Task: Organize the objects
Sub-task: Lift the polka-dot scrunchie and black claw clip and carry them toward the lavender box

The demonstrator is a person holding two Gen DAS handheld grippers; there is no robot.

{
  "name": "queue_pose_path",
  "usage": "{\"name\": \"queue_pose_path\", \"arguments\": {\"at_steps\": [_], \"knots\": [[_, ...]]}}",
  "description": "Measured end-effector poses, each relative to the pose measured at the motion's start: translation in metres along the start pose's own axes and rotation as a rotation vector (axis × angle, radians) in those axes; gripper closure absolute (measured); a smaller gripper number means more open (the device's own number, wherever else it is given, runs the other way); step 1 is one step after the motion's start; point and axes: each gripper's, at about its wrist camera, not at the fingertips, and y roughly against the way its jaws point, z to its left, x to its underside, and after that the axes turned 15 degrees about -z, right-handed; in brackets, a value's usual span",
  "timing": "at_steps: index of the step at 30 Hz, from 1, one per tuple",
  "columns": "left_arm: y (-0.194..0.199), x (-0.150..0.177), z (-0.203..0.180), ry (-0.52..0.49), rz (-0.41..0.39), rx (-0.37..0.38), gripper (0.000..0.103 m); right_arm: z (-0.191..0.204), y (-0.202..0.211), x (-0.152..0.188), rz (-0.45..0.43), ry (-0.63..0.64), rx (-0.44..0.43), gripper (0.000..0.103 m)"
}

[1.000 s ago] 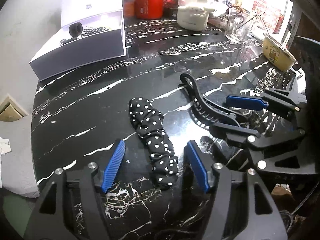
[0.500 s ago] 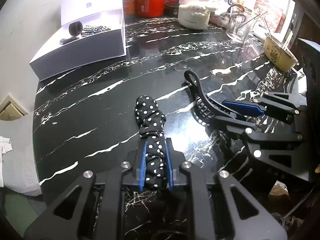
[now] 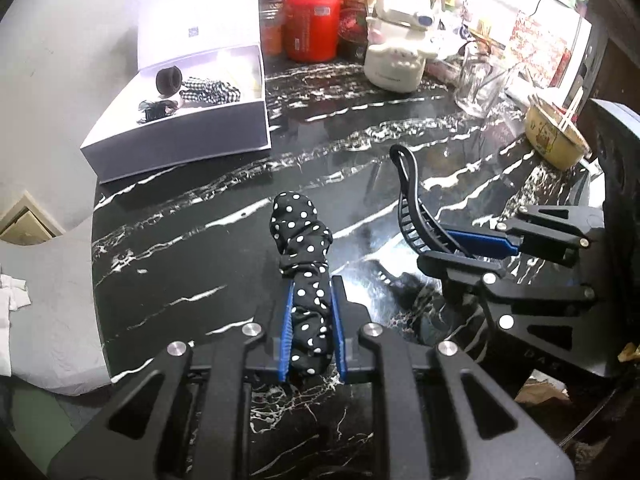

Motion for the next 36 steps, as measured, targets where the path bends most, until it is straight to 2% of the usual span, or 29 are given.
{"name": "queue_pose_path", "arguments": {"at_steps": [8,18,36], "knots": [[0.004,-0.019,0.010,0.000,-0.014,-0.016,0.087,0.007,0.000,-0.026,-0.025,0.046,0.000,0.084],[0.003,-0.041,0.029,0.013,-0.027,-0.039,0.087,0.013,-0.015,-0.050,-0.038,0.076,-0.046,0.084],[-0.020,-0.075,0.072,0.043,-0.026,-0.089,0.087,0.015,-0.064,-0.093,-0.037,0.142,-0.106,0.084]]}}
